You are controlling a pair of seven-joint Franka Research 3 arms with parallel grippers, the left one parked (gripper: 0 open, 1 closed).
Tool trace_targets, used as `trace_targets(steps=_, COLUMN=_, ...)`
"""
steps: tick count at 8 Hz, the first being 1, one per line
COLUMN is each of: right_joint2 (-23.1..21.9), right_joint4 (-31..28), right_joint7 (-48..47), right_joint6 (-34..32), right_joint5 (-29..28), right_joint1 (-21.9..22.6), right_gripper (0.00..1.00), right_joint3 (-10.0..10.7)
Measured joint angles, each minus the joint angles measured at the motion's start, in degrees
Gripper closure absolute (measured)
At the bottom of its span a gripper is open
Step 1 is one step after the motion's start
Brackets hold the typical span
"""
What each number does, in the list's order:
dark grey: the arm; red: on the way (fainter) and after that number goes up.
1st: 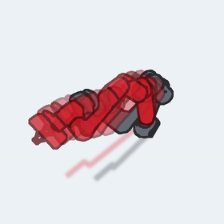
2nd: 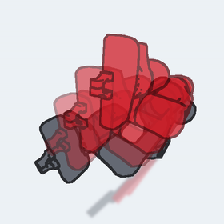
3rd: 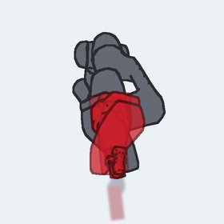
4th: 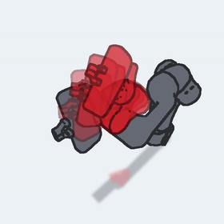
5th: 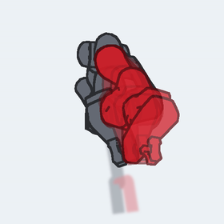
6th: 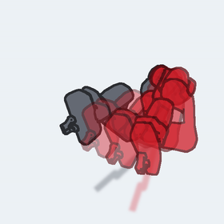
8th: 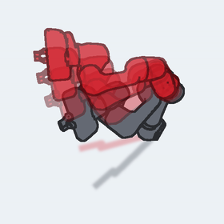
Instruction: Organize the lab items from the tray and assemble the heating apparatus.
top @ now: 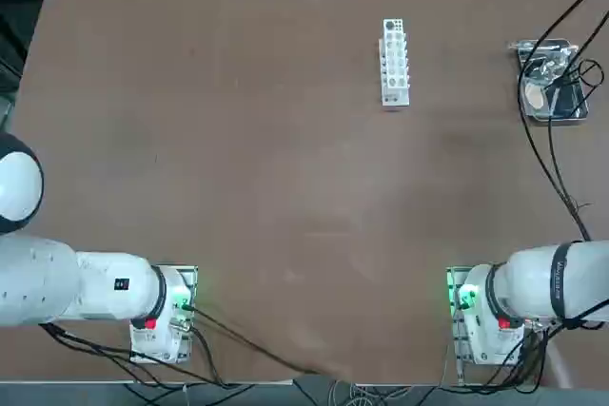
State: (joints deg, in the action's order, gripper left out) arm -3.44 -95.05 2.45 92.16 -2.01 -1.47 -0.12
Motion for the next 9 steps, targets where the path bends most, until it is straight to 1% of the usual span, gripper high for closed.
trace_targets(steps=7, right_joint2=0.08, right_joint4=0.0, right_joint7=0.11, right_joint6=0.12, right_joint5=0.05, right_joint1=0.0, right_gripper=0.0, right_joint3=0.0)
trace_targets(steps=9, right_joint2=0.33, right_joint4=0.0, right_joint7=2.57, right_joint6=0.25, right_joint5=0.36, right_joint1=-0.02, right_gripper=0.0, right_joint3=0.0)
